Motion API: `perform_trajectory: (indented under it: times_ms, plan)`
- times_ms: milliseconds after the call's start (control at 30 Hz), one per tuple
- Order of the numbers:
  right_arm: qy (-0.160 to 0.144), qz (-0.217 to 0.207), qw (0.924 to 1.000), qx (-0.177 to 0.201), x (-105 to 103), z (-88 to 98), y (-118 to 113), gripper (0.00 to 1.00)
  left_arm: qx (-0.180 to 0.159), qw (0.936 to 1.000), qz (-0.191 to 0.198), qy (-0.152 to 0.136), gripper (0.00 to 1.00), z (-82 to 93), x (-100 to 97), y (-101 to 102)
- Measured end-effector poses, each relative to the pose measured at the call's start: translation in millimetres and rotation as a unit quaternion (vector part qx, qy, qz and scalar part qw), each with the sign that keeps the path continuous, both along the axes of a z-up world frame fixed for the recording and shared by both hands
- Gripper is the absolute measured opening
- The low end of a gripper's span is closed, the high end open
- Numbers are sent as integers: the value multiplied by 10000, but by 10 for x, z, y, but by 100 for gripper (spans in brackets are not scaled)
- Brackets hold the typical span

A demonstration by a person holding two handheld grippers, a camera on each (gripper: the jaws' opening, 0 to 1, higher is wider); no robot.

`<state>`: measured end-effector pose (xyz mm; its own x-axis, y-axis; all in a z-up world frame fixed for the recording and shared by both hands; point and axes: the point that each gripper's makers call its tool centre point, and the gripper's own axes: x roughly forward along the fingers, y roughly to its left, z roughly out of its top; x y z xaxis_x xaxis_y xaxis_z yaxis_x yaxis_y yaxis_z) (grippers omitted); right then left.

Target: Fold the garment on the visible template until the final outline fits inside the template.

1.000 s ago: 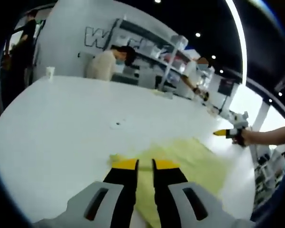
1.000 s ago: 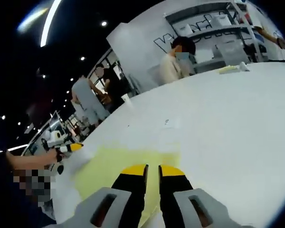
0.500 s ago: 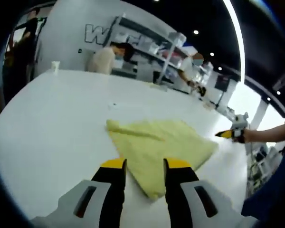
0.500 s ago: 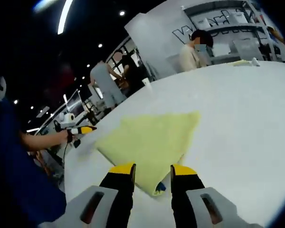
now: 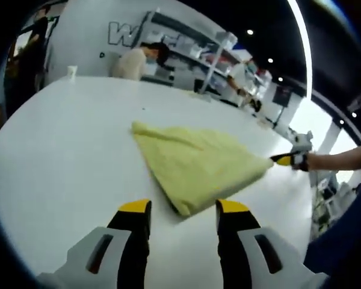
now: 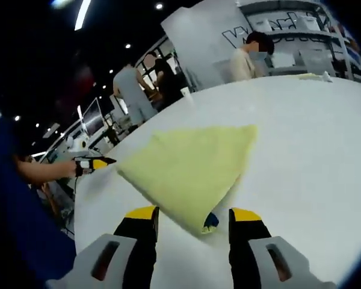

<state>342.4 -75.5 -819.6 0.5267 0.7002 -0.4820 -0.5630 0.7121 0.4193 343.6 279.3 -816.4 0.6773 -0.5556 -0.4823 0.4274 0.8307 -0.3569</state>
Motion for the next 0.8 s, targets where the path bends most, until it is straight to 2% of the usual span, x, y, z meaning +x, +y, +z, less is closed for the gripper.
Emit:
perform_trajectory:
  times_ms: [167, 300, 567, 667, 800]
  plan:
    - [3, 80, 9999, -112, 37, -74, 66, 46, 25, 10000, 57, 47, 42, -88, -12, 28]
    - [-22, 151, 9999, -47, 22, -31, 155, 47, 26, 9999, 63, 101, 42, -75, -85, -1]
    - [-69, 39, 9999, 154, 35, 37, 139, 38, 6, 9999, 26, 151, 39, -163, -119, -28]
    - [-72, 12, 9998, 160, 44, 34, 104, 33, -207, 9998, 29, 74, 37, -144, -67, -96]
    - [-84, -39, 9998, 181, 52, 29, 98, 30, -200, 9998, -47, 71, 34, -170, -29, -204]
